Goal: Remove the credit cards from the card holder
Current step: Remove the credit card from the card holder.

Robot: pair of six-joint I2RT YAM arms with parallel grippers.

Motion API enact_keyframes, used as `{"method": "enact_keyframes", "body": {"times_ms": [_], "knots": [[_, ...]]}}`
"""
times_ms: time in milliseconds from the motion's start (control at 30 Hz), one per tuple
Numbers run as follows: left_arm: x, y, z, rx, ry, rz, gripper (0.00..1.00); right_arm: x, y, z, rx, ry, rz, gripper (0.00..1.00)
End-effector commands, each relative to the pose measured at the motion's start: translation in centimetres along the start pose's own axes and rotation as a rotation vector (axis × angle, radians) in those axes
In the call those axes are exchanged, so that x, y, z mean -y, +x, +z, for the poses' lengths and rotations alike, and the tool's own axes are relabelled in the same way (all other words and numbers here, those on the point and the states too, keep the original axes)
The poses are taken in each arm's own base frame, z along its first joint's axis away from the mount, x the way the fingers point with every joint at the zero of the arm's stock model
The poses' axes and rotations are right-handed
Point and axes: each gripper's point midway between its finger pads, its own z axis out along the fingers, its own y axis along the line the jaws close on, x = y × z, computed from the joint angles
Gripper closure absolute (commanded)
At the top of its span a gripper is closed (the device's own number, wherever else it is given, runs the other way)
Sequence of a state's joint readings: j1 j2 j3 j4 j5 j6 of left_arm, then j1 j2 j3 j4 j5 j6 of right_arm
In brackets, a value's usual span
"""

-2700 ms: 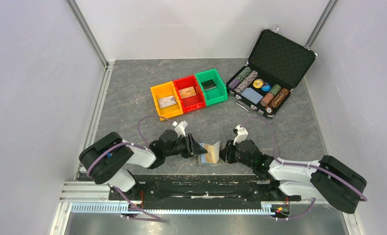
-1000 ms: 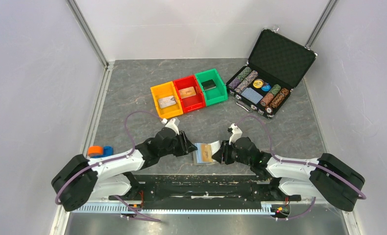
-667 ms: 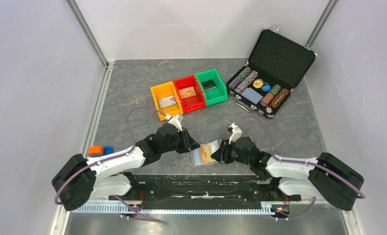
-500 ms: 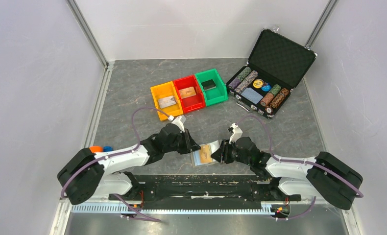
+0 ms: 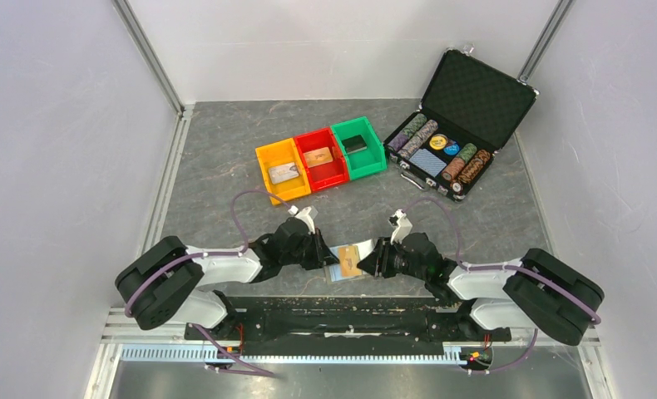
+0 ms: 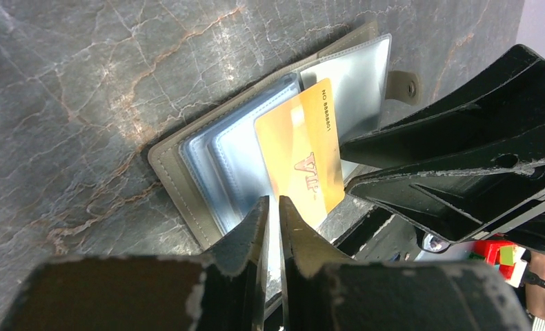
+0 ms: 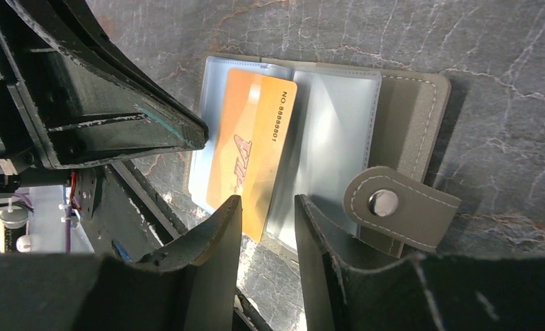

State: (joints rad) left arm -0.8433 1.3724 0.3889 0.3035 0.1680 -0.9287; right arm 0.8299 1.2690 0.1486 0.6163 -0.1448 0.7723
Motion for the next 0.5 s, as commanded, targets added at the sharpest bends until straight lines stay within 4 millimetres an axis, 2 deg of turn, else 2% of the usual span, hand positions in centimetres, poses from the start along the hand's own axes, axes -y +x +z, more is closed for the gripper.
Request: {"method": "enact_keyframes", "body": {"times_ms": [0, 467], "knots": [[-0.7, 0.4, 0.4, 0.003, -0.001, 0.038, 0.83, -0.2, 0.3, 0.0, -0.007, -0.034, 0.017, 0.63], [-1.8, 0.5, 0.4, 0.004, -0.046, 0.025, 0.83, -0.8, 0.4, 0.0, -0.007, -0.116, 0.089, 0.63]]}}
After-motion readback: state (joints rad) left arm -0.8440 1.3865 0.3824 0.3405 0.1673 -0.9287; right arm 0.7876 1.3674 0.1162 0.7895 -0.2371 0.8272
